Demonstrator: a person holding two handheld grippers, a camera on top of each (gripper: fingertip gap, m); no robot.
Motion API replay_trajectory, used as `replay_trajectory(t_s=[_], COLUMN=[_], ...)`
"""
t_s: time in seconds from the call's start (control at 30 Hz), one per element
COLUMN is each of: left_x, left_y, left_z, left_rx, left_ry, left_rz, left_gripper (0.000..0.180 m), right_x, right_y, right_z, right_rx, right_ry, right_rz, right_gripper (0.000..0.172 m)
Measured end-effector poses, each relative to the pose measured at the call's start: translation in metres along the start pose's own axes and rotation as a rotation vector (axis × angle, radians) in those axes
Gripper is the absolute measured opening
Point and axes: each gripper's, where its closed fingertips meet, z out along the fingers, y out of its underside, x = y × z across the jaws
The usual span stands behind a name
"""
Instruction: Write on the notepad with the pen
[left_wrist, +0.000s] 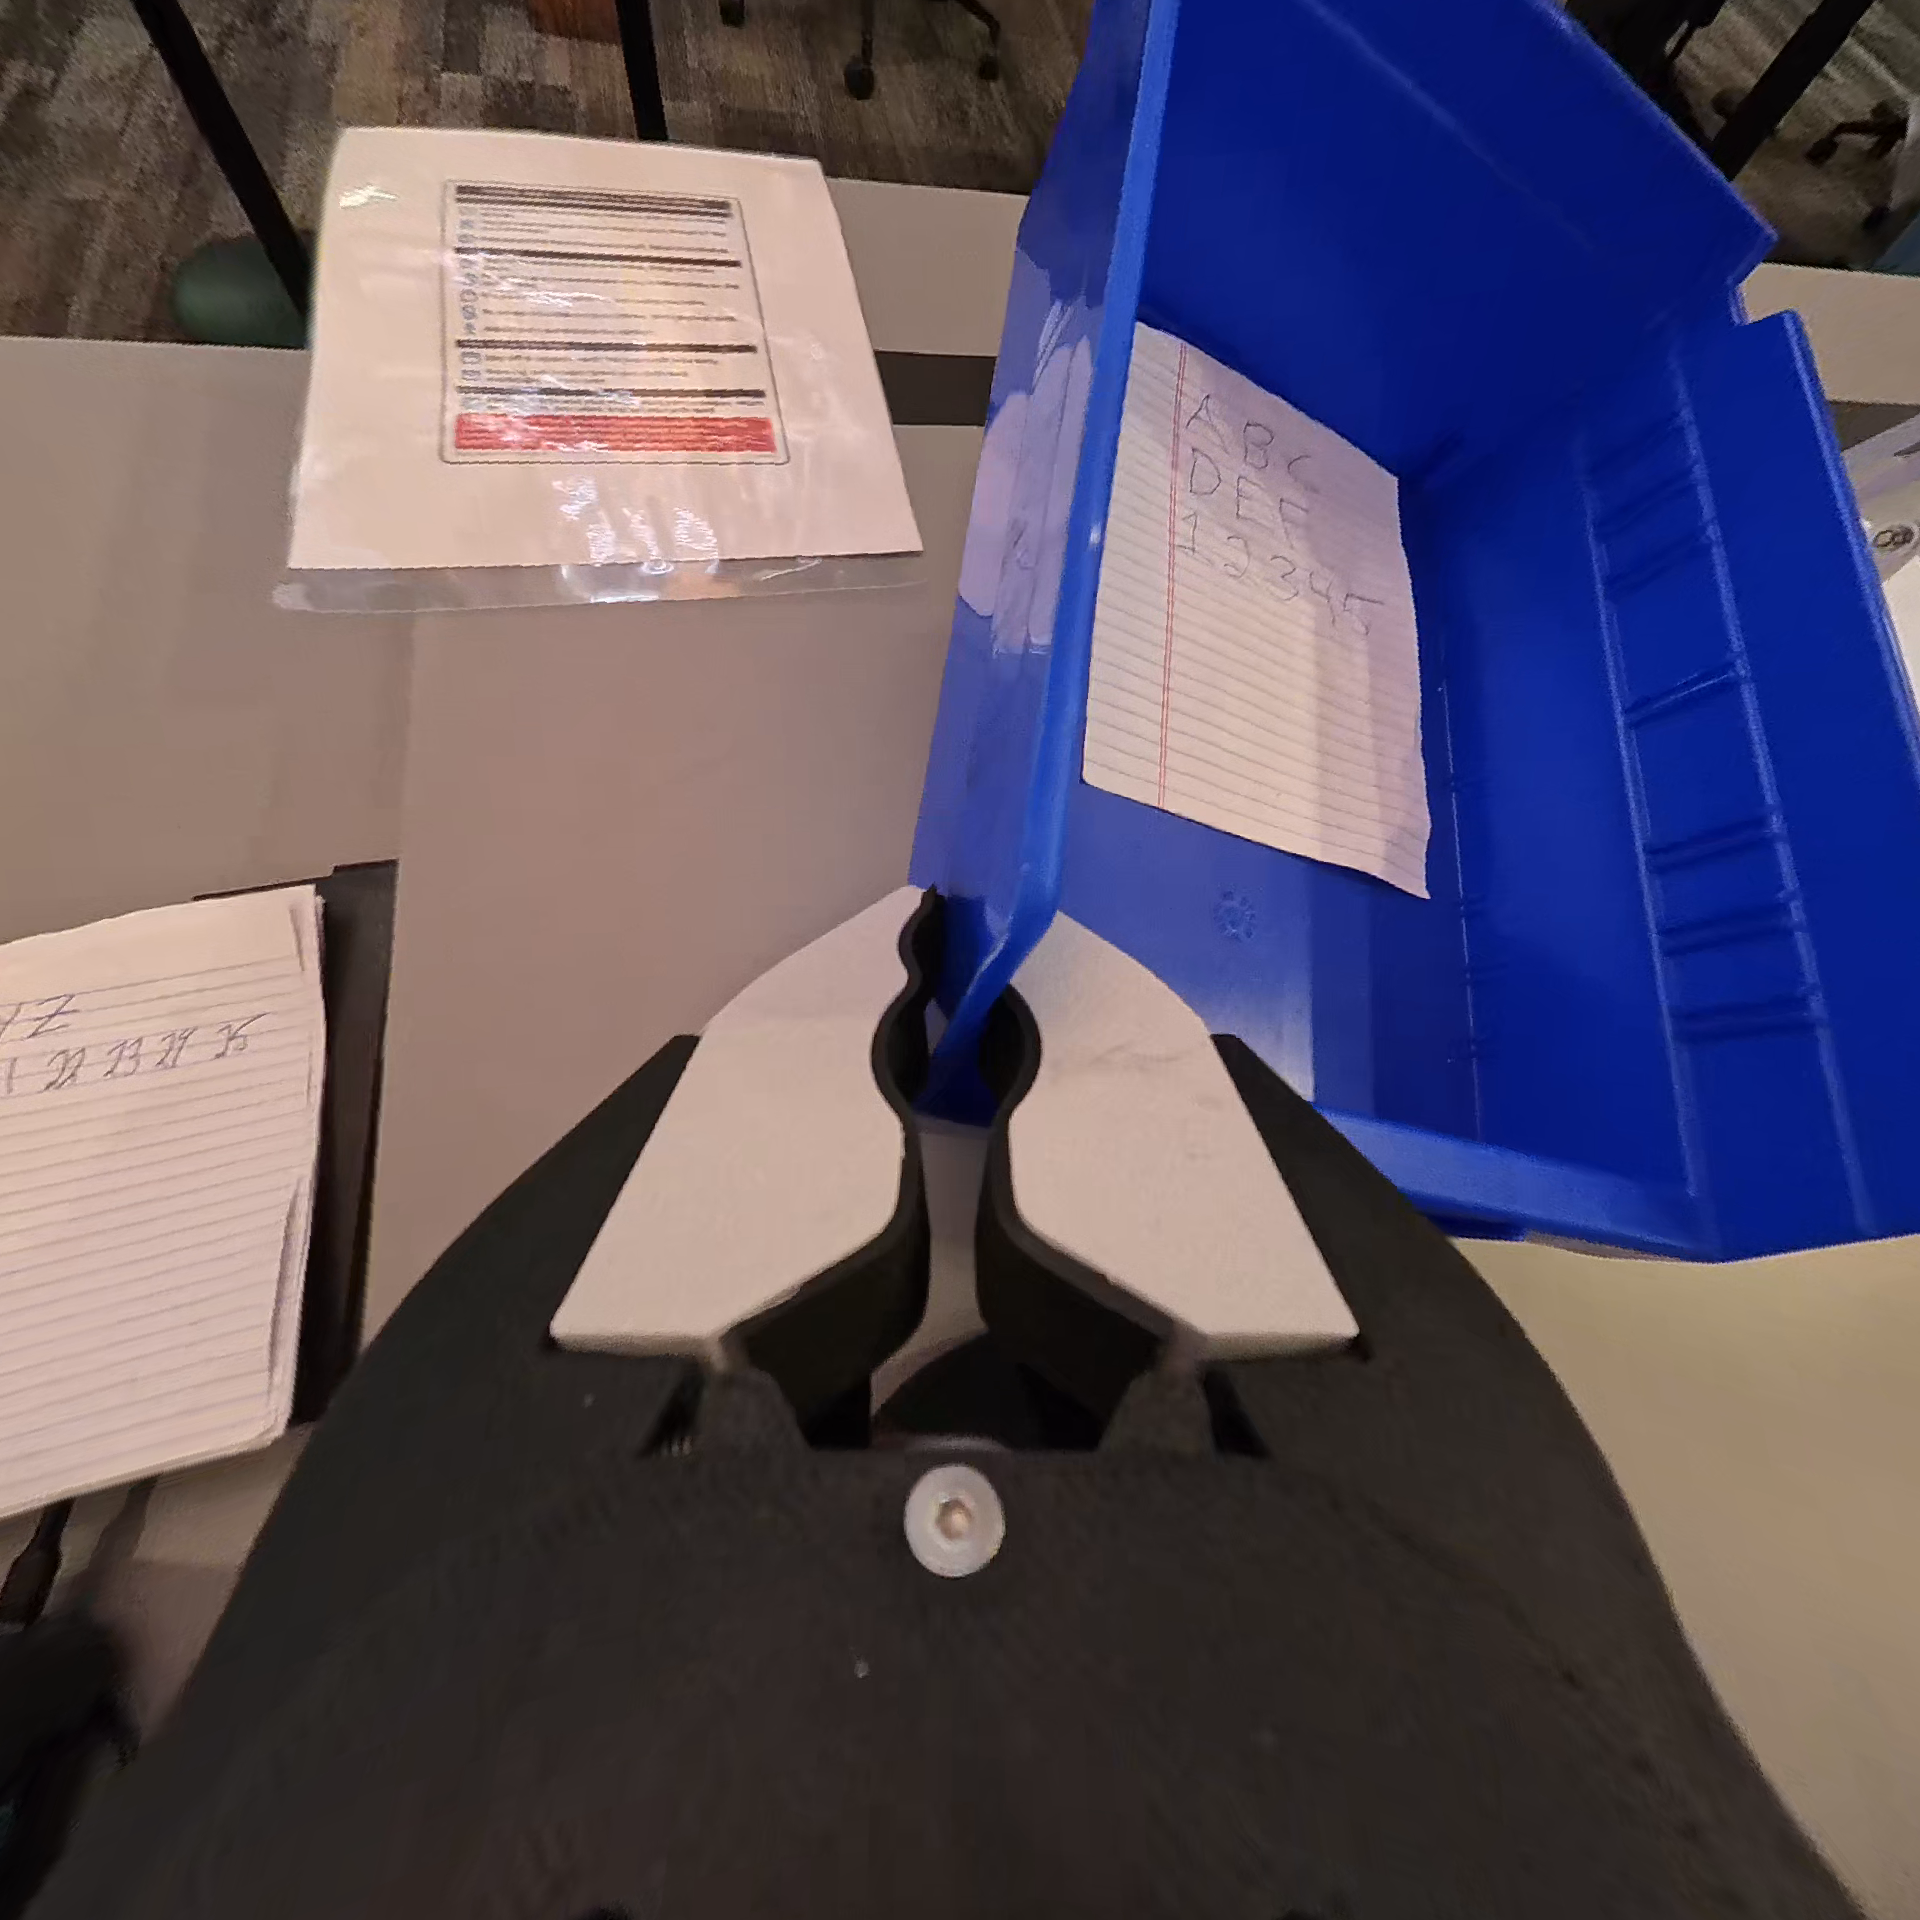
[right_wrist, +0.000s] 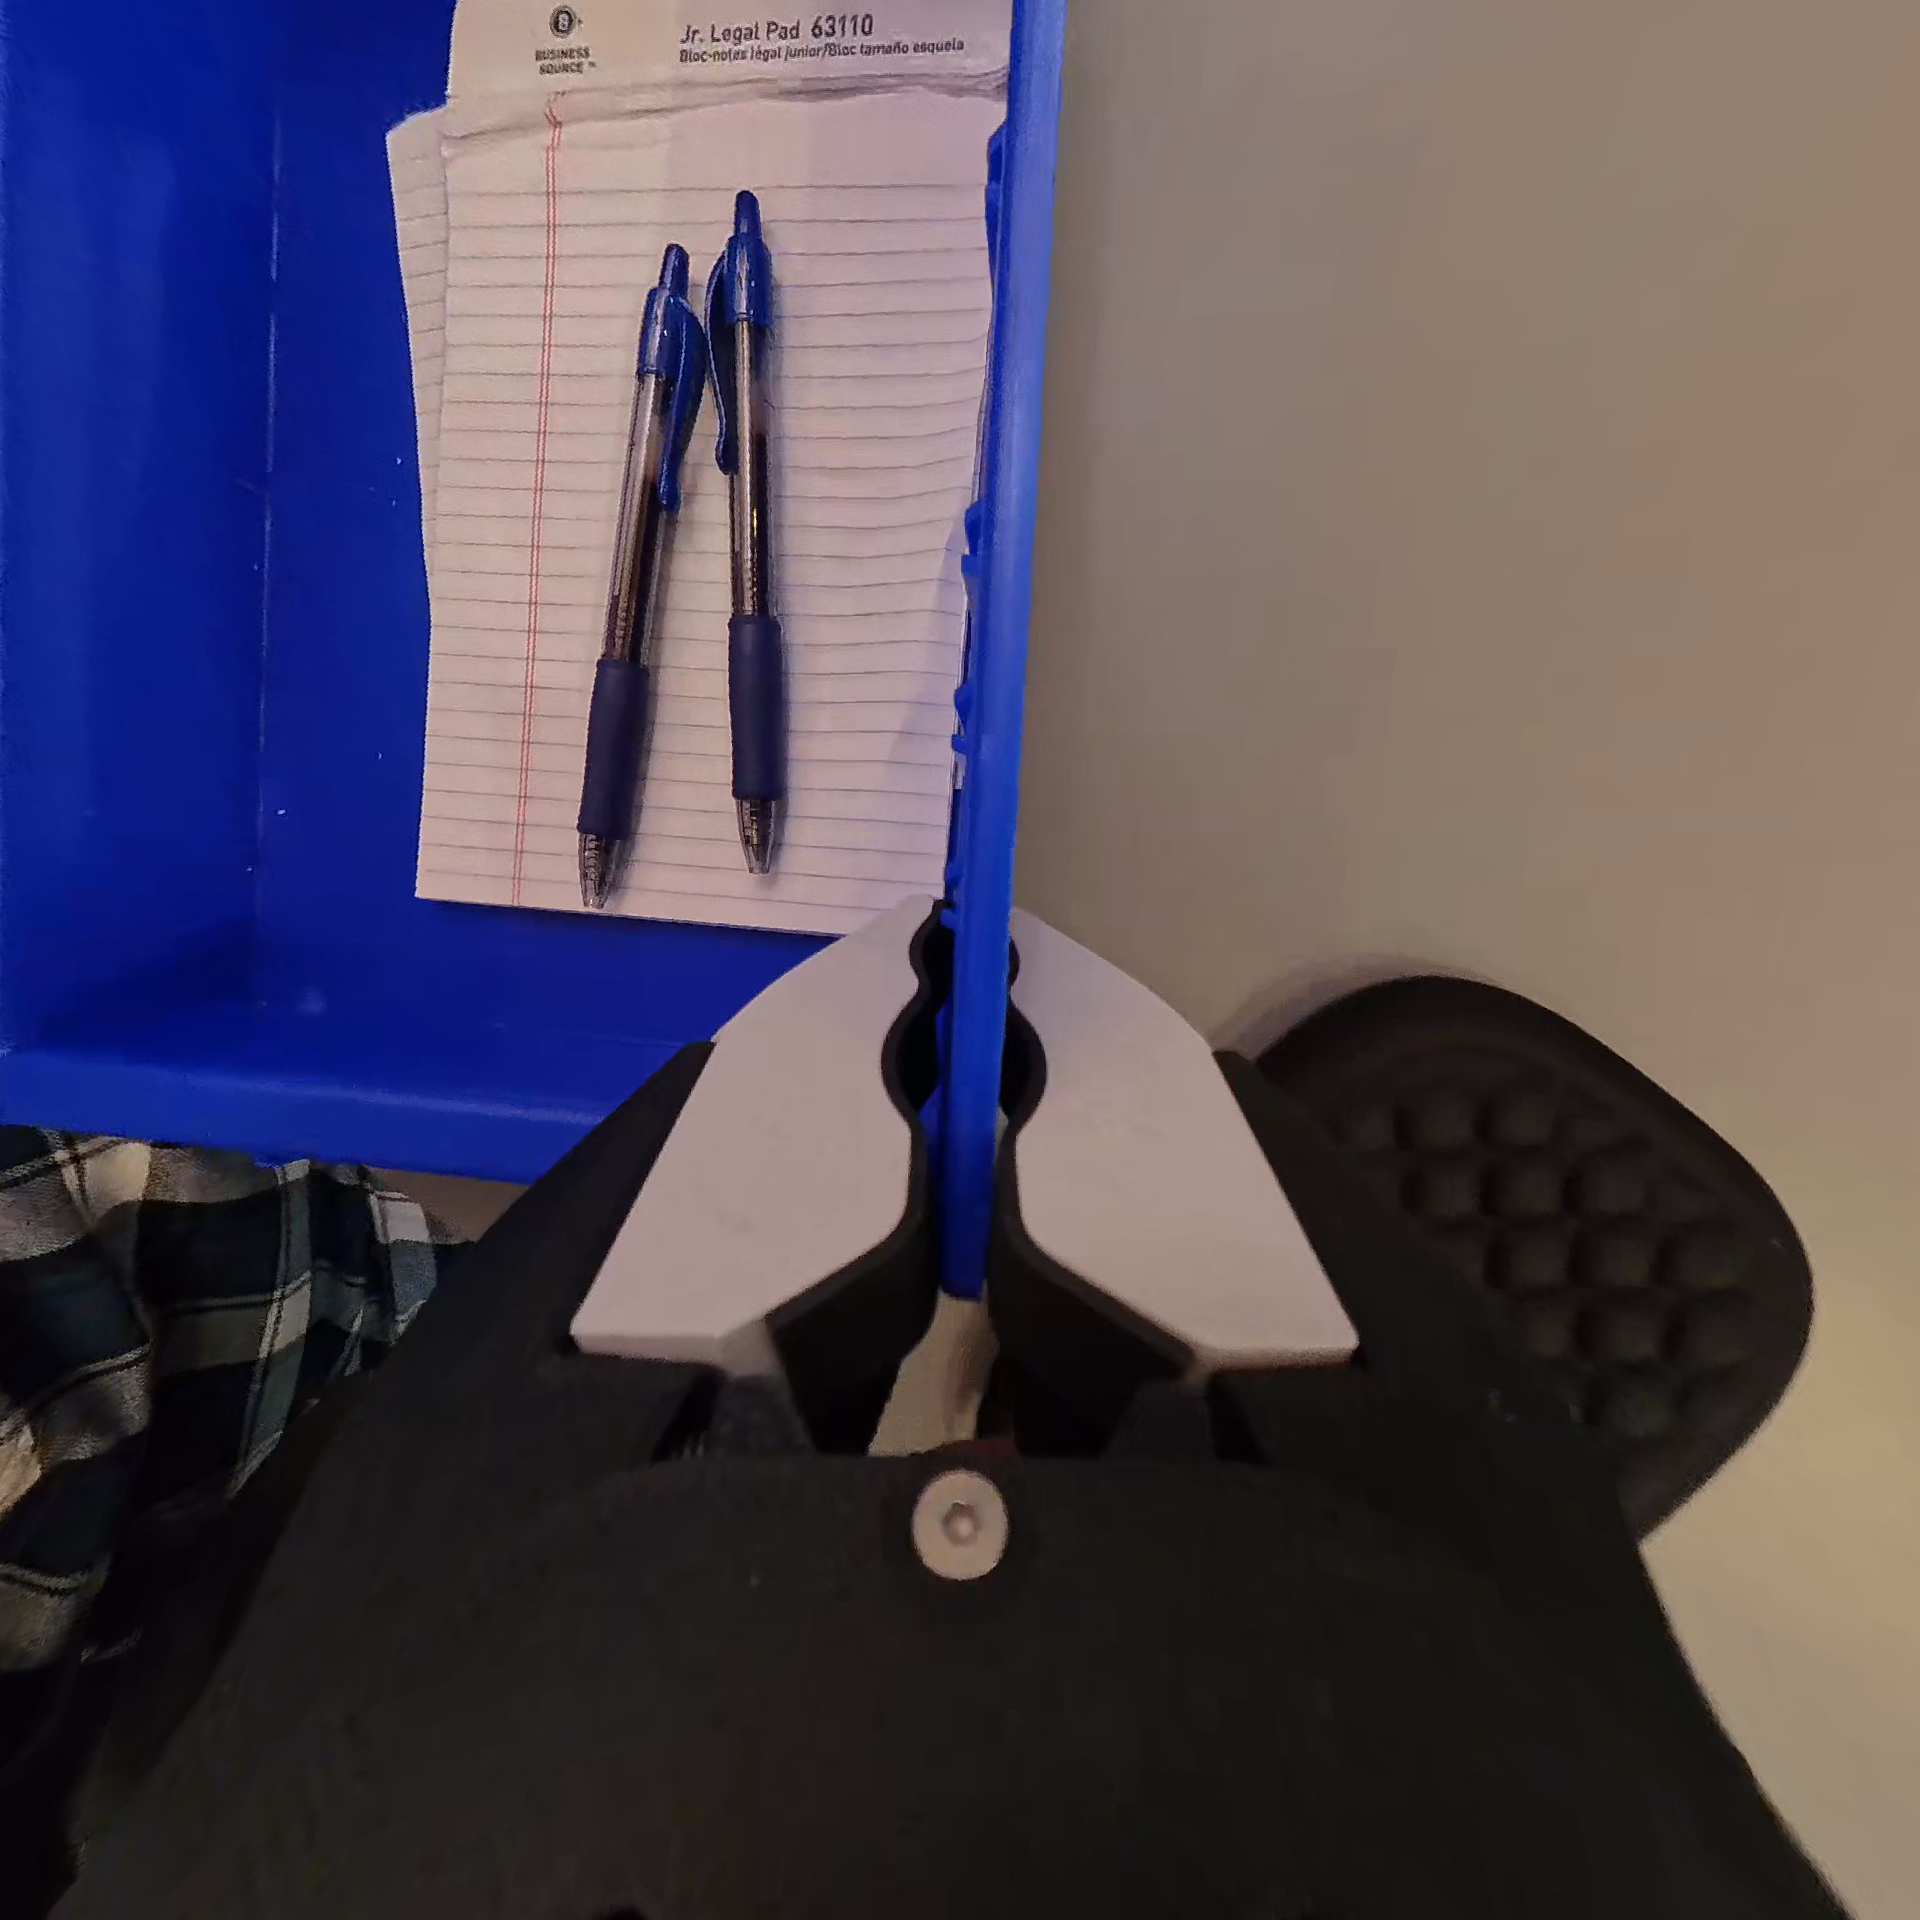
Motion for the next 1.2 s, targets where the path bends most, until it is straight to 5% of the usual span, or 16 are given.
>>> replay_trajectory(t_s=[0.63, 0.73, 0.97, 1.2], left_x=[-0.029, -0.030, -0.025, -0.017], left_y=[0.013, 0.014, 0.014, 0.013], left_z=[-0.061, -0.064, -0.072, -0.072], left_rx=[0.081, 0.093, 0.107, 0.109], left_ry=[-0.027, -0.028, -0.024, -0.038], left_rz=[-0.049, -0.060, -0.069, -0.080], left_gripper=[0.007, 0.008, 0.008, 0.009], right_x=[-0.107, -0.106, -0.129, -0.153], right_y=[-0.057, -0.067, -0.059, -0.031], right_z=[0.062, 0.052, -0.004, -0.001], right_rx=[0.015, 0.055, 0.198, 0.138], right_ry=[-0.126, -0.114, -0.170, -0.293], right_rz=[-0.245, -0.296, -0.829, -1.091], right_gripper=[0.006, 0.044, 0.051, 0.052])
